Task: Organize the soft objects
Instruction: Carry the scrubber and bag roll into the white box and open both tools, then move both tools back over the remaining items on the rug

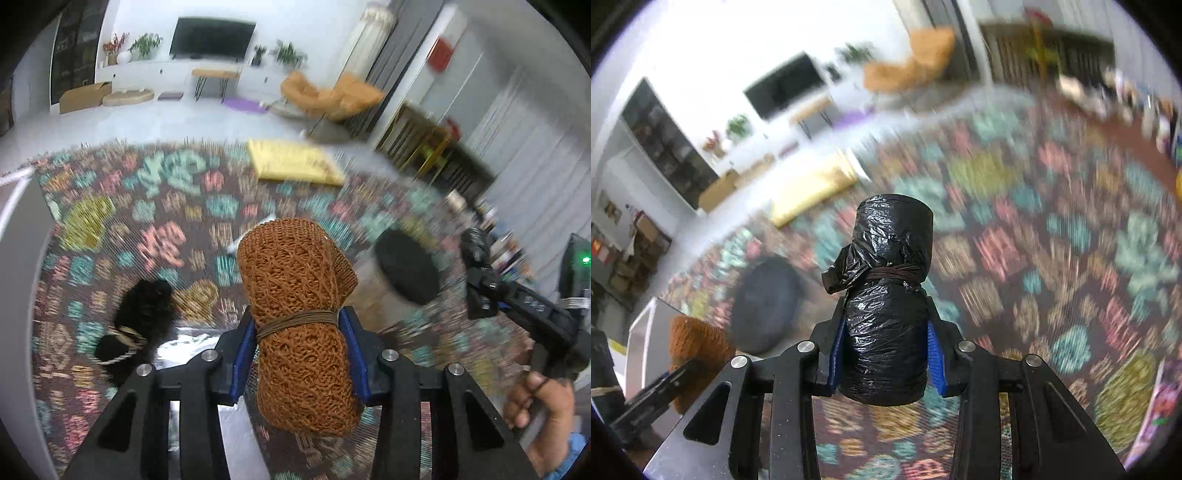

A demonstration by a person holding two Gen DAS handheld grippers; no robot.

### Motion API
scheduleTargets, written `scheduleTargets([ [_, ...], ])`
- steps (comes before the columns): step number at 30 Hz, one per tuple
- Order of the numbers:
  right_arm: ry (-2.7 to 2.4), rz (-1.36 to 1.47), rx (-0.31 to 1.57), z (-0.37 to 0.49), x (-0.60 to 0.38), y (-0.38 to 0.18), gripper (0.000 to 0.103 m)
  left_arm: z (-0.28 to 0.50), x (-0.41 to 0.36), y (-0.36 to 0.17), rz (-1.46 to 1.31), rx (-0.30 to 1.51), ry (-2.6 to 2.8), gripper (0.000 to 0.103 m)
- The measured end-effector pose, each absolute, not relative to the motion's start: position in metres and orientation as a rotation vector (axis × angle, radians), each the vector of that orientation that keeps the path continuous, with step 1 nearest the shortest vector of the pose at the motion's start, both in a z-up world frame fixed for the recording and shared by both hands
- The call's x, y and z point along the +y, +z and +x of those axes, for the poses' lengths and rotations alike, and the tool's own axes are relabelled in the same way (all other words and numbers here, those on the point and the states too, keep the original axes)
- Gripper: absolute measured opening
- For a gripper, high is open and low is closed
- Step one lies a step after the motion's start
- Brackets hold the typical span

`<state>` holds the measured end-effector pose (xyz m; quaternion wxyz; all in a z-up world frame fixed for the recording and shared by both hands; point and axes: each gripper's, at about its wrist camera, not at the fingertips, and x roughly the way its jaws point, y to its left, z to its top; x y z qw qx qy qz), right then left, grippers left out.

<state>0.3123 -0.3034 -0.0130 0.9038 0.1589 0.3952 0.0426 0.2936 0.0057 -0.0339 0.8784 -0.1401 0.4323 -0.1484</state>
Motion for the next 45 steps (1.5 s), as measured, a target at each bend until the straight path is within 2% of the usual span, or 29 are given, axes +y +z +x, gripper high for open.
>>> scheduleTargets([
  [7,0.420,0.248,0.741,0.262,-0.163,0.065,0.038,0.206,0.126,0.042,-0.296,0.781,-0.227,0.044],
  [12,0.745,0.231,0.777,0.206,-0.025,0.089,0.039,0.136,0.227,0.044,-0.221,0.806,0.009,0.044],
  [16,0.941,0.191,0.835,0.162,0.072,0.083,0.039,0.085,0.294,0.024,-0.199,0.858,0.185,0.045],
  [17,0.986,0.176,0.860,0.152,0.102,0.076,0.039,0.074,0.309,0.017,-0.202,0.872,0.232,0.048],
  [19,1.039,0.145,0.887,0.137,0.139,0.060,0.047,0.058,0.332,0.001,-0.202,0.902,0.340,0.060],
  [20,1.068,0.126,0.916,0.133,0.154,0.050,0.073,0.054,0.344,-0.007,-0.205,0.915,0.387,0.081],
  [21,1.073,0.101,0.969,0.131,0.169,0.035,0.081,0.049,0.352,-0.013,-0.211,0.916,0.426,0.093],
  [23,1.037,0.088,0.984,0.129,0.166,0.023,0.080,0.041,0.362,-0.017,-0.228,0.884,0.484,0.093],
  [27,0.840,0.005,0.887,0.137,0.108,0.006,0.080,0.036,0.346,-0.009,-0.225,0.778,0.507,0.093],
  [31,0.525,-0.087,0.790,0.156,0.013,-0.026,0.080,0.049,0.295,0.008,-0.227,0.695,0.358,0.093],
  [35,0.204,-0.123,0.805,0.172,-0.088,-0.071,0.080,0.062,0.210,0.014,-0.215,0.661,0.081,0.097],
  [37,0.074,-0.113,0.838,0.179,-0.131,-0.089,0.080,0.070,0.159,0.001,-0.188,0.685,-0.058,0.102],
  [41,-0.150,-0.014,0.918,0.198,-0.210,-0.122,0.080,0.091,0.075,-0.047,-0.072,0.795,-0.208,0.103],
  [45,-0.224,0.035,0.920,0.220,-0.242,-0.128,0.080,0.110,0.030,-0.103,0.040,0.899,-0.230,0.103],
])
